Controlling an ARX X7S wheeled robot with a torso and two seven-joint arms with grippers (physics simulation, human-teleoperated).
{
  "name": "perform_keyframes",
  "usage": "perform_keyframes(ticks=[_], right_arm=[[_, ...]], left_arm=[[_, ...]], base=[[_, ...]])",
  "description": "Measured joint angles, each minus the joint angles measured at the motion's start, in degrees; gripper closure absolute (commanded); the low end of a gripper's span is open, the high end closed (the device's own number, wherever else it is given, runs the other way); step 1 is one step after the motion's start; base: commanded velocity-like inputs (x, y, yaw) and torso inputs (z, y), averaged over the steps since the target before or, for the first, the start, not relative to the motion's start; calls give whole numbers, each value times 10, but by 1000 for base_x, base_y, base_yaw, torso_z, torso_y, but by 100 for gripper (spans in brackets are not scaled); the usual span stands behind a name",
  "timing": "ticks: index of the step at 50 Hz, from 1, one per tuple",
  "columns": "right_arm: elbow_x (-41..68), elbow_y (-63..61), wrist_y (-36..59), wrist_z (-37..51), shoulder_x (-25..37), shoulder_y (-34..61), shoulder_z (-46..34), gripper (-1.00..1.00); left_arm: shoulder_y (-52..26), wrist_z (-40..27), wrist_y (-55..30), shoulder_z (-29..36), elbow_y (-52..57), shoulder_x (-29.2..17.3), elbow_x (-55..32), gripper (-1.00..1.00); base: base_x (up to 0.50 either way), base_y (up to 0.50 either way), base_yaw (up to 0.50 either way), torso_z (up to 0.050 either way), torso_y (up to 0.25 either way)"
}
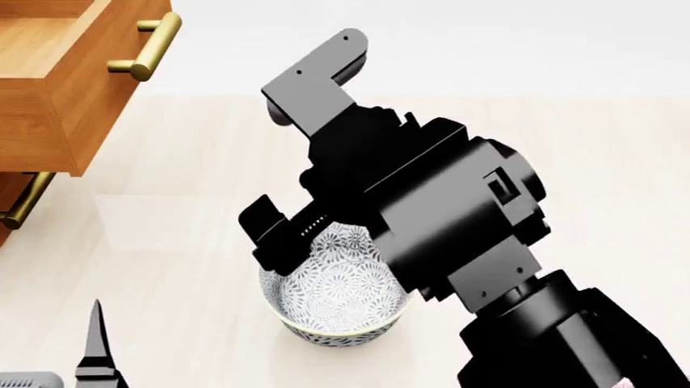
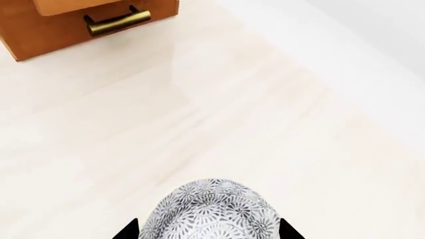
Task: Put the bowl on the plate.
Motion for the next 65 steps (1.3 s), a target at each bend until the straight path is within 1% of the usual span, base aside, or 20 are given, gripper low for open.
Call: perform_keyframes(ticks=[12, 23, 51, 65], right_arm=[[-9, 59, -32, -20, -26, 9, -22, -100], [-10, 84, -45, -24, -40, 4, -34, -100], [20, 83, -12, -6, -58, -27, -31, -100], [21, 125, -24, -13, -70, -35, -46, -100]], left_arm=[[4, -5, -3, 0, 8, -3, -1, -100], [4, -7, -4, 1, 10, -5, -2, -100], [1, -10, 1, 6, 1, -8, -5, -100], [2, -12, 3, 7, 1, -10, -8, -100]], base=[[0, 0, 0, 0, 0], [0, 0, 0, 0, 0], [0, 0, 0, 0, 0], [0, 0, 0, 0, 0]])
